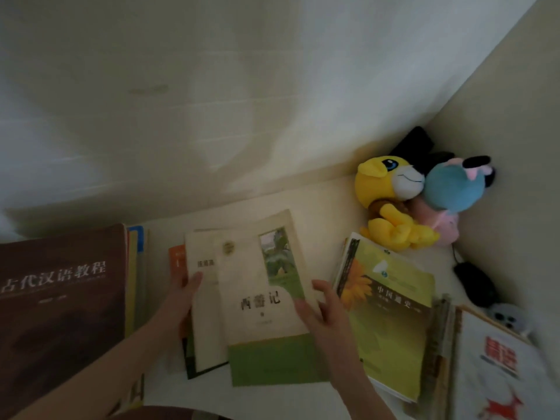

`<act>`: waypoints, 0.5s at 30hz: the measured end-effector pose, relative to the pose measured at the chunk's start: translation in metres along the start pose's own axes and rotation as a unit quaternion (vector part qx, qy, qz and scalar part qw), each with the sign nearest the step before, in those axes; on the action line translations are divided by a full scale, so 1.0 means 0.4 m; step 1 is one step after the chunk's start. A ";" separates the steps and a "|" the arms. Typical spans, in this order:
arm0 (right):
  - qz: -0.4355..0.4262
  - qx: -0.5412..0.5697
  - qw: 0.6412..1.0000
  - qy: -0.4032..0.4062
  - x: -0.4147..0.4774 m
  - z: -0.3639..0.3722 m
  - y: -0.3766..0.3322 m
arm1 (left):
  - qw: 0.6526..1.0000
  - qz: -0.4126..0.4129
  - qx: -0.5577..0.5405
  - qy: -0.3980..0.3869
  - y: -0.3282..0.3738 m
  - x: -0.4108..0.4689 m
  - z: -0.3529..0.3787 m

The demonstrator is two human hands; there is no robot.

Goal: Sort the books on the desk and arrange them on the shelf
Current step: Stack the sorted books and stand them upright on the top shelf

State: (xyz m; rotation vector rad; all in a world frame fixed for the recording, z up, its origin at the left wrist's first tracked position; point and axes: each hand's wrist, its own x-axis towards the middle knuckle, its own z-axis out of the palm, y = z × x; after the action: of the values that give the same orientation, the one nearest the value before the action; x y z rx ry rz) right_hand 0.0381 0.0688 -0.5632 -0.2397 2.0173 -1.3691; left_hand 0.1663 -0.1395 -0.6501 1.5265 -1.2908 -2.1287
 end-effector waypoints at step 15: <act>0.150 0.130 0.956 0.216 -0.019 -0.369 0.116 | 0.997 -0.003 0.082 0.006 -0.024 0.048 -0.025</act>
State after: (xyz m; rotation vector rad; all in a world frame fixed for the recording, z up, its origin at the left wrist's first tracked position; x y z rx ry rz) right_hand -0.0381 0.2037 -0.5685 0.5064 2.0703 -1.5616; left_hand 0.1692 -0.1508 -0.6704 1.6040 -1.4914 -2.0575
